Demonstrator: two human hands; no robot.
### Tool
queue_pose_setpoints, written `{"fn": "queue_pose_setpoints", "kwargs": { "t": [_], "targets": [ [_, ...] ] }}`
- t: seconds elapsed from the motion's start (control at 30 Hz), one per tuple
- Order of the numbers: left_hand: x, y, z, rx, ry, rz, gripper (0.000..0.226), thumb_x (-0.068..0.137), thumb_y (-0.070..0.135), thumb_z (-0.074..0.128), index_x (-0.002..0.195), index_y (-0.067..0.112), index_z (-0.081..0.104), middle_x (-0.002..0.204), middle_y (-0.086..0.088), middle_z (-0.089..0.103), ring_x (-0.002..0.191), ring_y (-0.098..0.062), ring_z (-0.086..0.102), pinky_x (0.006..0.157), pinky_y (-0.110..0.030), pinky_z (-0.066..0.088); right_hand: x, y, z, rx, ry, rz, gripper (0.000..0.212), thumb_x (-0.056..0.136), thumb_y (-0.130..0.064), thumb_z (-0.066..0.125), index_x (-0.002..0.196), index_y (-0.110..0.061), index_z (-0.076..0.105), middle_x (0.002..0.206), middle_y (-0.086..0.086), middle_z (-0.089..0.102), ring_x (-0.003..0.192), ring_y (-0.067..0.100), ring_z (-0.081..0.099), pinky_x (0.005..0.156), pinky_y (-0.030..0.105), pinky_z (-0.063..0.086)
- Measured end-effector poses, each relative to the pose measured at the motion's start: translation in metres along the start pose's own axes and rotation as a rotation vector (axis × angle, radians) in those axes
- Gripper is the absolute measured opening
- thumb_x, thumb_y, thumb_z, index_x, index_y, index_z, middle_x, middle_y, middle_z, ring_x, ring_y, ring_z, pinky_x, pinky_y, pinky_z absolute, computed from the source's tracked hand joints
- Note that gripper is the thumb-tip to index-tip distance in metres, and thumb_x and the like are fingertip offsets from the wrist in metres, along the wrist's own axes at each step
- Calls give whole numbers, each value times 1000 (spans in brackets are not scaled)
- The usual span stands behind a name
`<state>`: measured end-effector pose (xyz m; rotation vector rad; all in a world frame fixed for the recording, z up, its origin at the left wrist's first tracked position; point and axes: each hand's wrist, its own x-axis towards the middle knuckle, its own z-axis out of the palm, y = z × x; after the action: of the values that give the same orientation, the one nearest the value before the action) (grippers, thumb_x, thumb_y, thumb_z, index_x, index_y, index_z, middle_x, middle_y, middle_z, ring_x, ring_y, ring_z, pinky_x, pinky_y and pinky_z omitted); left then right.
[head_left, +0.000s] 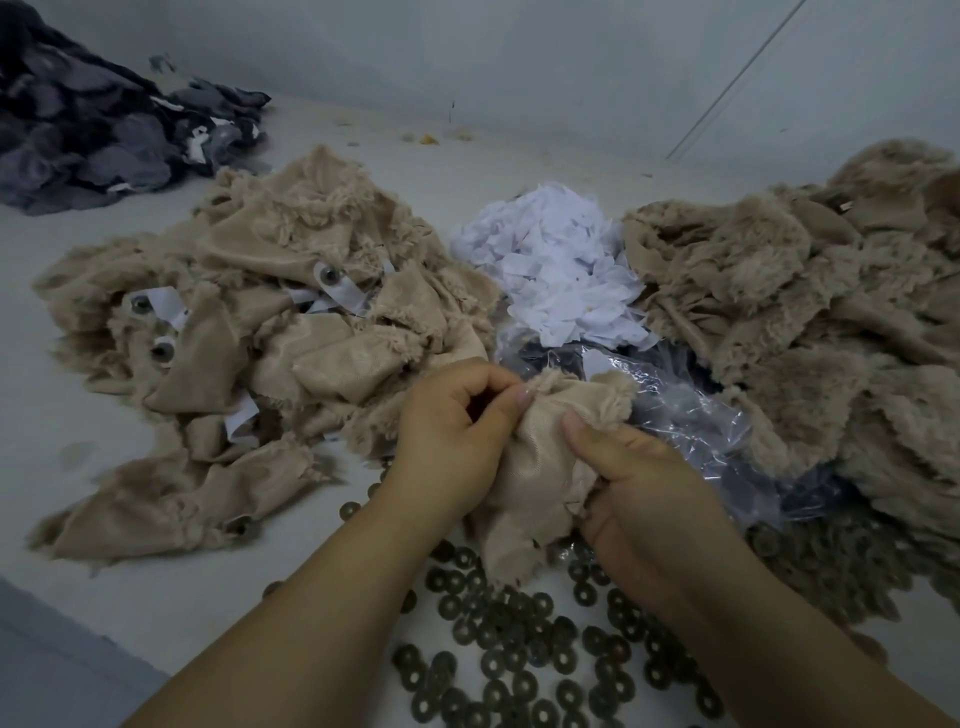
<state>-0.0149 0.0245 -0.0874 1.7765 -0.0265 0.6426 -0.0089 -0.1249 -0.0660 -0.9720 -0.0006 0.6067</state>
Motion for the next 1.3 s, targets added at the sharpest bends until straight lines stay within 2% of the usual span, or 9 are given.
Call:
{"fn": "queue_pose_setpoints", "kwargs": {
  "t": [0.27, 0.4, 0.57, 0.63, 0.8, 0.9, 1.03, 1.17, 1.3],
  "targets": [
    [-1, 1, 3, -119, -93, -5, 18, 88, 19, 68, 71, 17, 63, 57, 14, 55, 53, 1, 48, 51, -13, 39, 0, 1, 0, 14, -26, 1, 36, 93, -16, 56, 122, 3, 64, 116, 24, 70, 109, 34, 69, 97, 46, 55],
    [0, 0, 0, -117, -111, 27, 18, 90, 16, 65, 72, 19, 67, 61, 12, 59, 58, -2, 52, 56, -16, 42, 1, -1, 3, -26, 22, -44, 46, 85, -31, 64, 118, 0, 68, 114, 21, 72, 109, 31, 70, 96, 45, 56],
    [-1, 2, 3, -212, -110, -63, 21, 89, 19, 58, 68, 17, 61, 56, 11, 52, 53, -5, 45, 52, -17, 39, 7, 3, 4, -95, 174, -134, 24, 94, -20, 61, 106, -3, 72, 103, 17, 76, 98, 28, 74, 86, 39, 59],
    [0, 1, 2, -222, -94, -88, 23, 88, 22, 57, 67, 12, 58, 57, 7, 50, 55, -8, 43, 53, -21, 38, 7, 7, 4, -97, 161, -161, 26, 92, -20, 61, 107, -1, 72, 104, 17, 75, 99, 28, 73, 84, 36, 60],
    [-3, 3, 2, -156, -135, 2, 38, 90, 28, 61, 69, -3, 52, 60, -2, 45, 56, -10, 40, 50, -21, 36, 4, 11, 1, -241, 123, -244, 33, 82, -28, 67, 105, -6, 76, 107, 15, 75, 105, 29, 71, 99, 46, 51],
    [-1, 2, 0, -230, -125, -47, 41, 92, 23, 56, 59, -1, 50, 52, -4, 45, 51, -13, 40, 49, -25, 37, 3, 11, -1, -199, 112, -223, 35, 86, -27, 63, 110, -4, 73, 110, 15, 75, 107, 28, 71, 102, 46, 49],
    [-2, 1, 0, -343, -128, -90, 45, 93, 22, 56, 62, -10, 50, 56, -30, 47, 53, -28, 42, 55, -40, 40, 0, 6, 4, -62, 47, -149, 33, 93, -23, 58, 113, 0, 71, 113, 19, 73, 108, 31, 70, 97, 41, 55],
    [-2, 1, 3, -276, -126, -64, 41, 95, 23, 54, 58, 5, 50, 53, -9, 46, 52, -19, 42, 54, -29, 39, -1, 5, 7, -18, 88, -81, 33, 98, -22, 54, 114, 2, 70, 112, 21, 73, 106, 32, 71, 98, 43, 55],
    [-3, 0, 5, -212, -133, -28, 41, 95, 23, 53, 58, 5, 47, 51, 3, 45, 50, -11, 41, 51, -22, 37, -4, 6, 12, -49, 109, -84, 33, 87, -28, 63, 106, -3, 74, 107, 19, 74, 103, 30, 72, 95, 43, 57]
  ]
}}
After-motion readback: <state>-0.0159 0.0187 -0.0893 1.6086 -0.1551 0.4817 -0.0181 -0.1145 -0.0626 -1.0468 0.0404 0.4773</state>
